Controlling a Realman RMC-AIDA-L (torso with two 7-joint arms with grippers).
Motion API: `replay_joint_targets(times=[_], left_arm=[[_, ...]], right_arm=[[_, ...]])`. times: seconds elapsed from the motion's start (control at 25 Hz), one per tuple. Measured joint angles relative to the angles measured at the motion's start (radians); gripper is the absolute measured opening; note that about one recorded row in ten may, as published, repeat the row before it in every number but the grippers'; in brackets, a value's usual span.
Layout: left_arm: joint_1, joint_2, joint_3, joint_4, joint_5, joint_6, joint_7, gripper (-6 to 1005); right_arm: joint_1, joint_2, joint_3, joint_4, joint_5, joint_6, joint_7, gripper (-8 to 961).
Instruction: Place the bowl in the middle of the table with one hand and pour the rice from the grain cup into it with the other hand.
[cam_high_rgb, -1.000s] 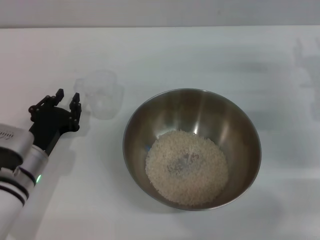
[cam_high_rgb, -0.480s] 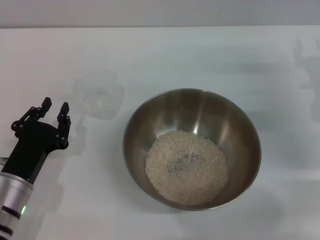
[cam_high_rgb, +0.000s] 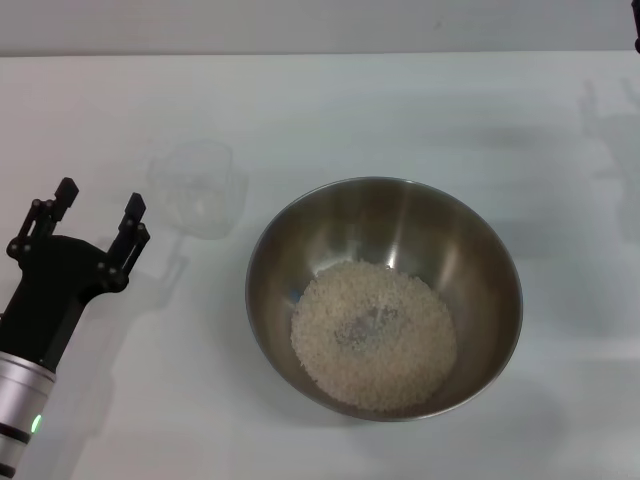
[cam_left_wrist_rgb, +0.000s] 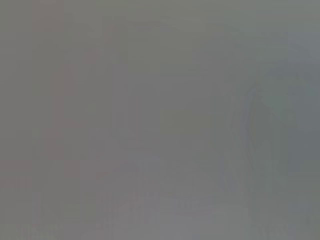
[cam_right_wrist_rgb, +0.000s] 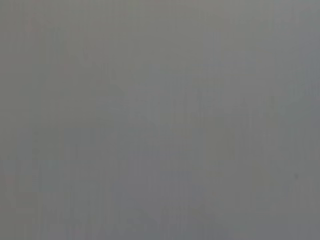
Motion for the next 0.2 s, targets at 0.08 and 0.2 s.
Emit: replay_joint_targets(times=[0.08,0.2], left_arm=[[-0.002,0.0,-0.003,0.004,0.0,0.007,-0.007,492],[-0.008,0.0,-0.007,0.01,-0.004,0.014,-0.007,492]], right_arm=[[0.0,0.0,0.0,0.0,0.0,0.0,0.0,492],[0.002,0.0,0.0,0.0,-0.001,0.001,0.0,492]])
